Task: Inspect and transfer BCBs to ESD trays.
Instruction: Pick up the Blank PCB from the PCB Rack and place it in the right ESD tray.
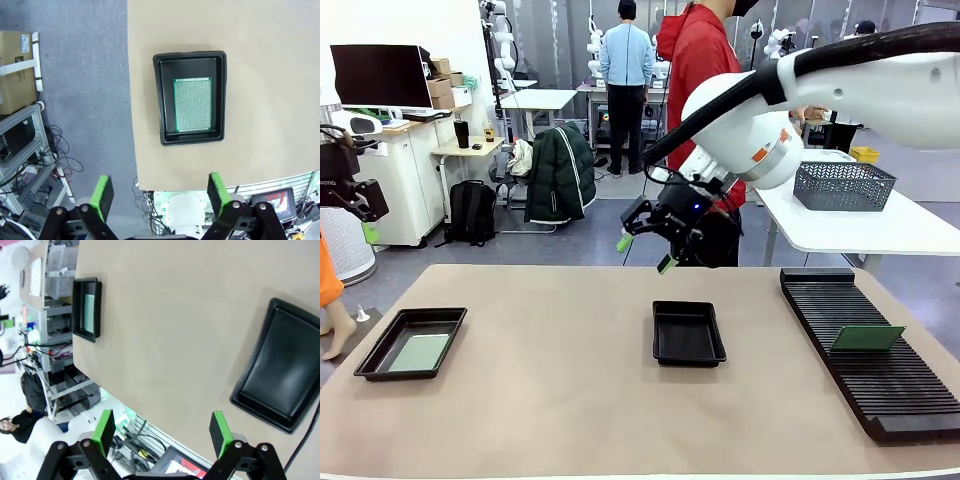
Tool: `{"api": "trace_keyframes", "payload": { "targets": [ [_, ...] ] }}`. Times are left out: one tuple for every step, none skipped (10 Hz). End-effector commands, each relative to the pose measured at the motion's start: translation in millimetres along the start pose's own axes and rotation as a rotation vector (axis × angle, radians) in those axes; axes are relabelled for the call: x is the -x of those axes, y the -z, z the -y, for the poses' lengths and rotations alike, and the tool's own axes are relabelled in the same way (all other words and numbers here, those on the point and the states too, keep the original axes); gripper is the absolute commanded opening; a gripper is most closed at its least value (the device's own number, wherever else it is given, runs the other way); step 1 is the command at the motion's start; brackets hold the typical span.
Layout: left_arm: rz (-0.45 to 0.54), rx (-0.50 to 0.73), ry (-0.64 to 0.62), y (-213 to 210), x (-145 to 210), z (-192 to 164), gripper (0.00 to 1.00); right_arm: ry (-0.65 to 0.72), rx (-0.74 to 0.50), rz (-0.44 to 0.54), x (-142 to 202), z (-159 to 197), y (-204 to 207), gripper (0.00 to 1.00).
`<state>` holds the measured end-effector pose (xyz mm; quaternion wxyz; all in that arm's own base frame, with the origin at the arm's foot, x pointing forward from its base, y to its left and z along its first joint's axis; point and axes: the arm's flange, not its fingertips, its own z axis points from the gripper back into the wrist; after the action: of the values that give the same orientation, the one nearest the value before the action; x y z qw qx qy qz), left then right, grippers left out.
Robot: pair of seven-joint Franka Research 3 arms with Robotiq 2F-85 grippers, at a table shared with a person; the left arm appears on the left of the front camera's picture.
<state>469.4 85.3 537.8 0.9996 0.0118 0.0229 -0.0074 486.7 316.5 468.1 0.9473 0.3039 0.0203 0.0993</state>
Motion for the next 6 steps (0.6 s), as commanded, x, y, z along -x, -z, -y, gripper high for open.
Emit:
{"api": "trace_keyframes", "payload": {
  "targets": [
    [0.005,0.0,-0.002,-0.3,-0.2,-1.2,1.0,-0.17,0.068,0.005,15.6,13.3,-49.8,1.0],
    [0.005,0.0,-0.002,-0.3,-0.2,-1.2,1.0,-0.269,0.059,0.009,18.2,18.7,-82.3,1.0],
    [0.005,0.0,-0.002,-0.3,-0.2,-1.2,1.0,-0.348,0.065,0.019,21.7,23.9,-116.0,1.0],
    [0.005,0.0,-0.002,-0.3,-0.2,-1.2,1.0,-0.431,0.101,0.011,23.4,29.2,-145.7,1.0],
    [0.005,0.0,-0.002,-0.3,-0.2,-1.2,1.0,-0.493,0.116,0.029,25.3,38.3,-180.1,1.0],
    [0.005,0.0,-0.002,-0.3,-0.2,-1.2,1.0,-0.547,0.112,0.037,28.6,48.1,-218.3,1.0]
  ]
}}
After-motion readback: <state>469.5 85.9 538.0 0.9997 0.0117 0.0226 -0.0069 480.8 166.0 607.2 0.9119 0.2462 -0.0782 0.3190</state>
